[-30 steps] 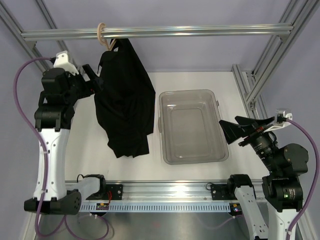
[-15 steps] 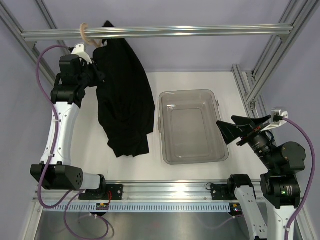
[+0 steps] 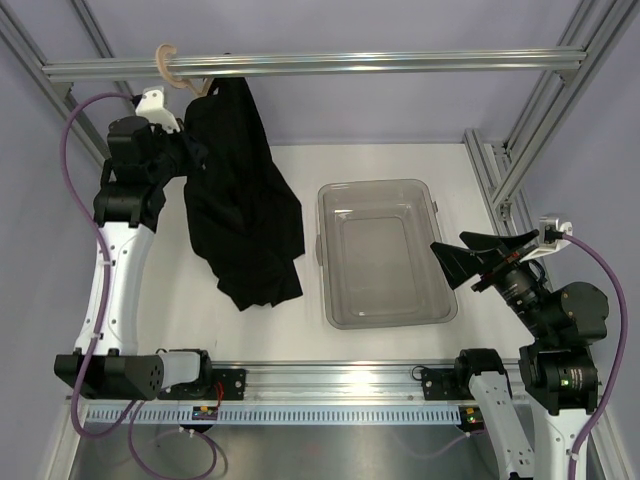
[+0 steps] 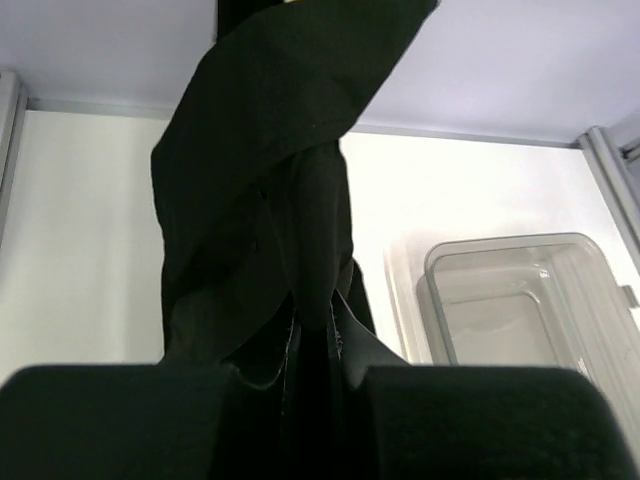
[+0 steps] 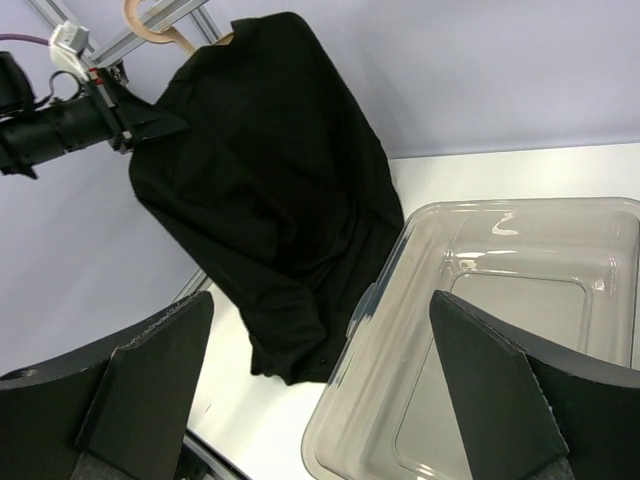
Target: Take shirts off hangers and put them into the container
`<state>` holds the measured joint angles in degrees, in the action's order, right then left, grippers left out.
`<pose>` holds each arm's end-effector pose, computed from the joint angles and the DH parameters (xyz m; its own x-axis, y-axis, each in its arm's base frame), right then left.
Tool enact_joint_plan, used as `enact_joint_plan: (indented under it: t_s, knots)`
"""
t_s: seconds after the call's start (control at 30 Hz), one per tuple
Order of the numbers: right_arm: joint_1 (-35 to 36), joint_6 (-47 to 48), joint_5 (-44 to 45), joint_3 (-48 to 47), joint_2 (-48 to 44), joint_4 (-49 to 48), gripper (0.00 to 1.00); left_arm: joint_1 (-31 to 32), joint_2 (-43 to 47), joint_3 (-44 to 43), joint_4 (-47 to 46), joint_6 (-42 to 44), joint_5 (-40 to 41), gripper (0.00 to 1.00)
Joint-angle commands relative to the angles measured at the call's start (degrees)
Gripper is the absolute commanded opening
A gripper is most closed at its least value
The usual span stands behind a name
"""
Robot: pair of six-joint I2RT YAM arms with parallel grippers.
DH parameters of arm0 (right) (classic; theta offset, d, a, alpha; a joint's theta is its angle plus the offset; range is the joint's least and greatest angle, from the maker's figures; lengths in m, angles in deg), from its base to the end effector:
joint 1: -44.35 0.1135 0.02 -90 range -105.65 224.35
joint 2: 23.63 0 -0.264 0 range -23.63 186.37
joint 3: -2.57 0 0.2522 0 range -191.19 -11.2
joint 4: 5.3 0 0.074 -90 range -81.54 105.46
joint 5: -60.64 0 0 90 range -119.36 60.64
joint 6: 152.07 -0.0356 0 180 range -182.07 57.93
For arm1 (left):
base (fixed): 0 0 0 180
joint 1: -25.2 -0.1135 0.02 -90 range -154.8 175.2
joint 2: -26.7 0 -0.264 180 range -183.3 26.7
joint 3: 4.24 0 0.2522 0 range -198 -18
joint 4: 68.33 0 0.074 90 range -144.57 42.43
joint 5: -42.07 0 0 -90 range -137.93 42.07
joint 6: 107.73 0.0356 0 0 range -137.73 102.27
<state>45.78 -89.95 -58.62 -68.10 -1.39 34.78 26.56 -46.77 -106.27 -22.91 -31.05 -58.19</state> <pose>0.0465 0.0186 0.4174 -0.1079 0.4054 -0.9078 -0.5145 0.7585 0.3999 0.2705 -0.0128 0.4555 -0.3268 -0.2190 -0.9194 0.1218 0.9549 -0.2708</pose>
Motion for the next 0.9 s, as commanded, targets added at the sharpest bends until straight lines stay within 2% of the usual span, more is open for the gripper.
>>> enact_joint_plan:
  t_s: [0.0,0.17,0.37,0.5,0.67,0.87]
  knots:
    - [-0.29,-0.69,-1.07,0.13,0.17,-1.72,0.99,0.39,6.67,-1.29,-10.92,1.99,-2.66,0.00]
    - [-0.29,-0.86,-1.15,0.30,0.09,-1.98,1.00,0.48,9.39,-1.30,-7.14,1.55,-3.62,0.00]
    - [-0.29,-0.86,-1.59,0.13,0.61,-1.54,0.99,1.00,14.84,3.36,-9.15,2.95,-7.84,0.00]
    - [-0.29,-1.04,-2.29,0.04,0.88,-1.45,0.99,1.62,17.31,6.00,-11.27,5.14,-6.97,0.00]
    - [-0.29,-1.74,-3.00,0.39,0.70,-2.24,0.99,2.15,16.34,4.24,-11.26,8.39,-5.29,0.00]
    - [-0.29,-2.27,-4.23,0.92,0.96,-3.21,1.00,2.33,7.83,-1.90,-8.54,9.63,-13.62,0.00]
